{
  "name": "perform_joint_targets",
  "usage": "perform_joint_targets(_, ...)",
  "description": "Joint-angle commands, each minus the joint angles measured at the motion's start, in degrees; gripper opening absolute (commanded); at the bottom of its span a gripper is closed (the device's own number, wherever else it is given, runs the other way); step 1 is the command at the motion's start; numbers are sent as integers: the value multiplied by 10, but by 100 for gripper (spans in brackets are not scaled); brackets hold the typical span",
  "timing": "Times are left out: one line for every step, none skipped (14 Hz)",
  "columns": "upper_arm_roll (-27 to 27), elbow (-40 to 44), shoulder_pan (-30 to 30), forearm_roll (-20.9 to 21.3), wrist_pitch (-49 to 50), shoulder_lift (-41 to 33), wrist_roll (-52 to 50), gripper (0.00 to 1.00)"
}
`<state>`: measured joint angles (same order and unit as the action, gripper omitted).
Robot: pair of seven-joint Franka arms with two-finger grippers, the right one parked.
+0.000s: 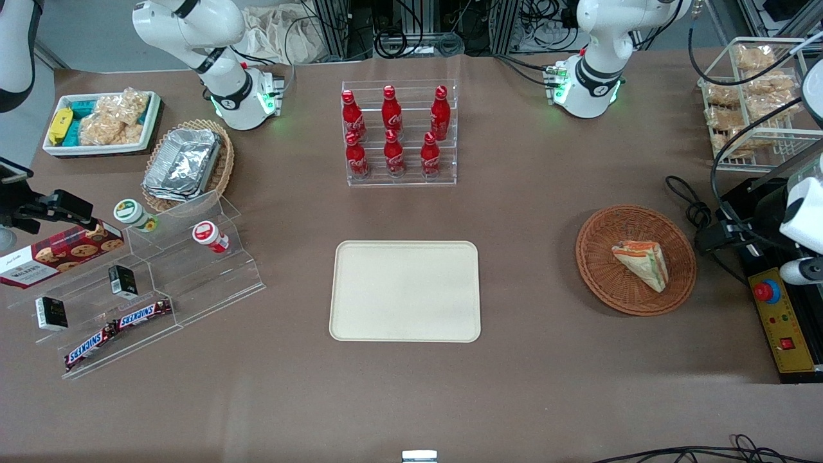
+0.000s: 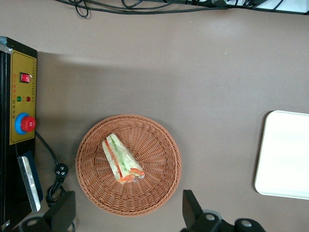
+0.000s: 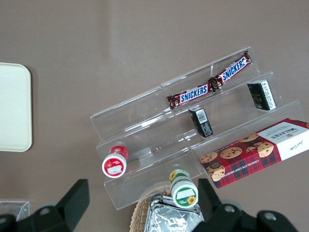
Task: Place sandwich from basket to tray
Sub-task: 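Move the left gripper over the wrapped sandwich in the wicker basket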
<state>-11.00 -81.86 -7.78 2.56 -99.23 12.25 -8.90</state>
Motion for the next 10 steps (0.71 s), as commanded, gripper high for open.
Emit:
perform_joint_targets(1,19,3,-7,17,12,10,99)
perform_joint_targets(1,19,3,-7,18,12,9,99)
perform_joint_targets(1,18,3,-7,18,13,9,99)
perform_joint_targets(1,11,2,-6,22,16,6,99)
perform_joint_targets(3,0,1,-4,38,21,6,99)
perform_joint_targets(5,-15,-3,-4,37,20,6,99)
perform_joint_targets(5,-33,-6,-1,33,17,6,99)
perform_joint_targets(9,-50,-7,-1,24,15,4,99)
perform_joint_targets(9,-77,-16,-1,15,10,4,99)
perform_joint_targets(9,-110,-28,-1,-7,2,2,99)
